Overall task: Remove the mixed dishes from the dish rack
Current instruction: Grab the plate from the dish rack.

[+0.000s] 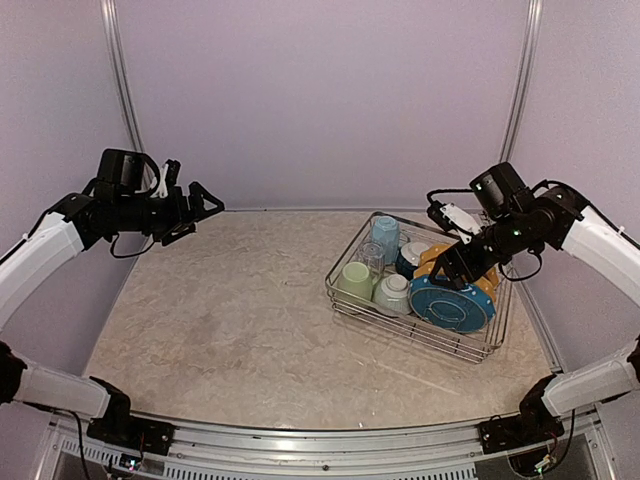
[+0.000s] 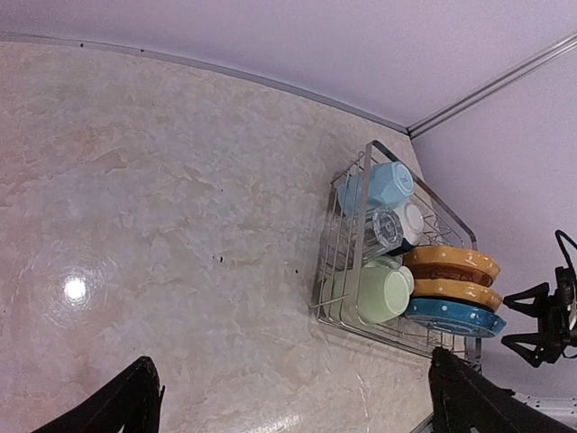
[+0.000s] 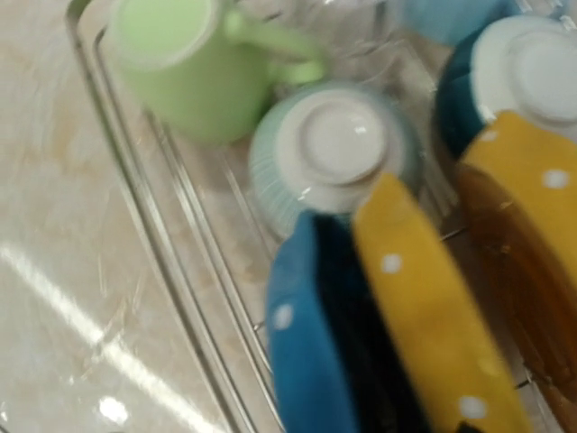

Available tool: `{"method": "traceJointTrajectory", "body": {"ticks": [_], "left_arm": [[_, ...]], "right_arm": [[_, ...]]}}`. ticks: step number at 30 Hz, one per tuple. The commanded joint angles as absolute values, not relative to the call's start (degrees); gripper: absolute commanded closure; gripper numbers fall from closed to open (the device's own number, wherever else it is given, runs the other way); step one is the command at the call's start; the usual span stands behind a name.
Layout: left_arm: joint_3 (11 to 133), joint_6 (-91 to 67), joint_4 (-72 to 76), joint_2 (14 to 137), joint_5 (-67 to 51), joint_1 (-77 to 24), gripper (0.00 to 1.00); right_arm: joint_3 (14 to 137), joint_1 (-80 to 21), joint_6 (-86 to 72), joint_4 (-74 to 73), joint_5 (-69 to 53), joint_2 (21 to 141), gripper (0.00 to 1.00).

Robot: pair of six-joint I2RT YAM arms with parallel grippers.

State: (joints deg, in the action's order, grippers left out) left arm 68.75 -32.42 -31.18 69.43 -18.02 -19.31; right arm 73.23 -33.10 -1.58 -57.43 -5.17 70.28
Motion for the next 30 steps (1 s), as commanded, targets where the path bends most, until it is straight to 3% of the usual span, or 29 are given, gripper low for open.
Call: {"method": "traceJointTrajectory", "body": {"ticks": [1,12,21,30], "left_arm": [[70.2,-30.9,-30.1,69.6,-16.3,-19.7,0.01],[69.7,-30.3,-30.4,69.7,-15.6,-19.9,0.01],[68.3,-30.1,-30.3,68.4,-15.2,-19.9,0.01],[68.0,-30.0,-30.7,67.7,-14.9,-19.9,0.01]], "right_arm": [[74.6,-36.2,-0.7,-60.4,-3.5,71.6,0.25],[77.6,-37.6,1.3,-62.8,4.4,77.7,0.30],[77.6,-38.1,2.1,-62.8,3.5,80.1,0.41],[77.5,-38.3,3.0,-62.7,6.4,83.1,0.39]]}}
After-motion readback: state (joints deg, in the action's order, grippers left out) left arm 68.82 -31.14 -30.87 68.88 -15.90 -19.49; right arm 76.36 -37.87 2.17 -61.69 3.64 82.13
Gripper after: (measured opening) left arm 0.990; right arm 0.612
